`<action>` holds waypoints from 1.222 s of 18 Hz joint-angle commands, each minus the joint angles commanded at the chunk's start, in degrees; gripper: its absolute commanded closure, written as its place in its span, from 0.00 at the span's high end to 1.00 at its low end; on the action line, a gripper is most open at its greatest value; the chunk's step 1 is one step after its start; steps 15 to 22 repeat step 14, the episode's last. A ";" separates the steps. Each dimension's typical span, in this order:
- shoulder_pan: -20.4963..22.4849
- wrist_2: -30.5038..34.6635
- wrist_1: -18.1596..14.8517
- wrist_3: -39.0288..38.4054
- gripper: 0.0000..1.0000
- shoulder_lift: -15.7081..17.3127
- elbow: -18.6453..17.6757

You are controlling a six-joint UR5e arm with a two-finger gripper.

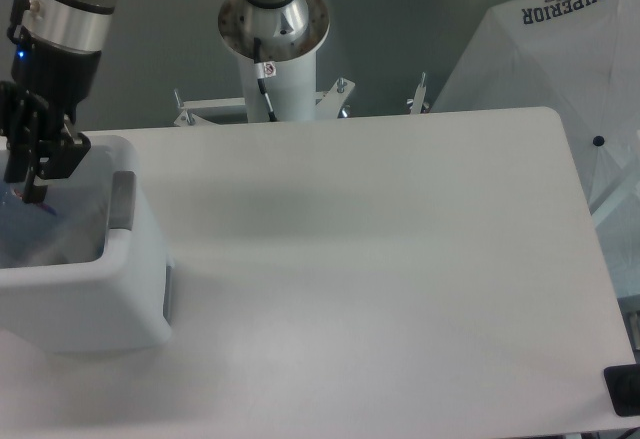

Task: Place the trash in the trash can
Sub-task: 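Lower the bag into the bin and release it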

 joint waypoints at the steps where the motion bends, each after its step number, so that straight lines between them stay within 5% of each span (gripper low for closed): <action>1: 0.09 0.00 0.00 -0.18 1.00 0.35 0.17; 5: 1.92 0.09 0.09 0.08 1.00 0.88 1.23; 13: 17.57 -0.09 0.09 0.52 1.00 0.00 4.39; 22: 18.36 -0.09 0.09 0.52 1.00 0.00 4.74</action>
